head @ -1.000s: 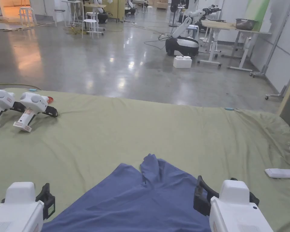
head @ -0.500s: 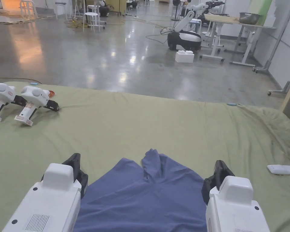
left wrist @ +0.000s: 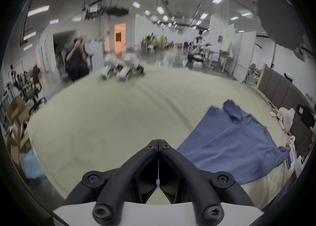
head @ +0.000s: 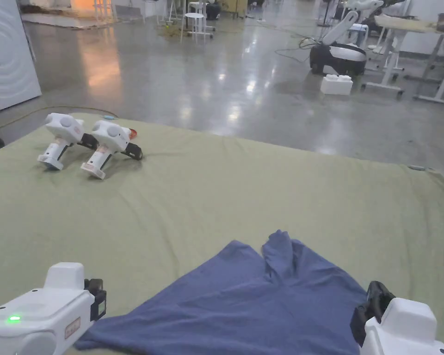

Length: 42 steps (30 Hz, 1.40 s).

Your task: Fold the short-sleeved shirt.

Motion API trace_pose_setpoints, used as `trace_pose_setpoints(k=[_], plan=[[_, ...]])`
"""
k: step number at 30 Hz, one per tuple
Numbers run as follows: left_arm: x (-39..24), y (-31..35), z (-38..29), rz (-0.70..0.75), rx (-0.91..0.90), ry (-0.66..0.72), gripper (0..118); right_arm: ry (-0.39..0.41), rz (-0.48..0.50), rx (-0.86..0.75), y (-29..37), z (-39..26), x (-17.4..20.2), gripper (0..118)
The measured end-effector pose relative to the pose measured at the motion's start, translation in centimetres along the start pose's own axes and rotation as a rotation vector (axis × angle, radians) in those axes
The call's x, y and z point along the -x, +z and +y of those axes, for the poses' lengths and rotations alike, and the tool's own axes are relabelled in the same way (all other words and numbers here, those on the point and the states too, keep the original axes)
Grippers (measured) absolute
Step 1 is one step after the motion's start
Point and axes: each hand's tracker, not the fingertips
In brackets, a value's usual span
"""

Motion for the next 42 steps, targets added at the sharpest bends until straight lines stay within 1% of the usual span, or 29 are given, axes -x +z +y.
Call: trace_pose_setpoints(k=[1, 3, 4, 6, 7, 8, 9, 15, 17, 19, 22, 23, 25, 26, 28, 29, 30, 31, 32, 33, 34, 38, 40, 42], plan=[[1.1, -0.6, -0.2, 0.014, 0.035, 0.028, 4, 0.003, 0.005, 0.014, -0.3, -0.3, 0.1, 0], [2.9, -1.8, -0.7, 0.016, 0.084, 0.067, 16, 0.005, 0.009, 0.039, -0.7, -0.6, 0.3, 0], [2.8, -1.4, -0.4, 0.023, 0.111, 0.081, 24, 0.004, 0.011, 0.048, -0.9, -0.8, 0.4, 0], [3.6, -2.3, -0.6, 0.014, 0.178, 0.117, 54, 0.003, 0.013, 0.067, -1.2, -1.1, 0.7, 0], [3.9, -3.0, -0.8, 0.01, 0.206, 0.132, 65, 0.003, 0.016, 0.076, -1.5, -1.3, 0.7, 0], [3.9, -3.3, -0.8, 0.014, 0.226, 0.145, 72, 0.004, 0.016, 0.084, -1.7, -1.4, 0.8, 0], [3.7, -3.6, -0.9, 0.024, 0.233, 0.149, 74, 0.006, 0.017, 0.09, -1.8, -1.6, 0.9, 0], [2.8, -7.4, -2.5, 0.072, 0.345, 0.132, 74, 0.016, 0.022, 0.124, -2.5, -2.1, 1.3, 0], [2.4, -7.5, -2.5, 0.093, 0.323, 0.096, 74, 0.02, 0.021, 0.135, -2.7, -2.3, 1.3, 0], [1.0, -7.2, -2.2, 0.145, 0.313, 0.053, 71, 0.023, 0.019, 0.144, -3.0, -2.5, 1.3, 0], [-1.0, -6.1, -2.3, 0.146, 0.294, -0.039, 47, 0.021, 0.02, 0.166, -3.7, -2.8, 1.3, 0], [-1.7, -5.9, -2.4, 0.133, 0.289, -0.049, 33, 0.019, 0.023, 0.172, -4.0, -2.9, 1.3, 0], [-2.7, -5.6, -2.4, 0.114, 0.286, -0.055, 11, 0.021, 0.025, 0.187, -4.9, -2.9, 1.3, 0], [-3.0, -5.6, -2.4, 0.096, 0.286, -0.046, 5, 0.02, 0.029, 0.194, -5.6, -2.7, 1.2, 0], [-3.4, -5.2, -2.3, 0.108, 0.285, -0.041, 4, 0.011, 0.039, 0.209, -7.2, -2.2, 0.9, 1], [-3.4, -4.9, -2.2, 0.105, 0.281, -0.043, 3, 0.021, 0.049, 0.23, -8.5, -1.8, 0.7, 4], [-3.5, -4.6, -2.1, 0.102, 0.276, -0.043, 3, 0.032, 0.047, 0.252, -9.8, -1.4, 0.5, 13], [-3.5, -4.2, -2.0, 0.098, 0.268, -0.036, 3, 0.044, 0.043, 0.272, -11.3, -1.0, 0.3, 31], [-0.9, -5.5, -2.0, 0.083, 0.26, -0.018, 3, 0.045, 0.06, 0.284, -13.1, -0.6, -0.1, 61], [-0.4, -5.5, -1.9, 0.078, 0.253, -0.009, 3, 0.044, 0.068, 0.31, -14.6, -0.4, -0.4, 78], [-0.2, -5.2, -1.8, 0.077, 0.247, 0.003, 3, 0.056, 0.081, 0.348, -16.5, -0.1, -0.6, 86], [0.8, -4.8, -1.8, 0.056, 0.217, 0.057, 3, 0.094, 0.145, 0.499, -24.4, -0.2, -1.0, 86], [0.7, -4.6, -1.7, 0.053, 0.213, 0.067, 3, 0.153, 0.148, 0.561, -27.6, -1.0, -0.9, 86], [0.7, -4.4, -1.5, 0.05, 0.205, 0.07, 3, 0.188, 0.146, 0.616, -30.2, -1.8, -0.9, 86]])
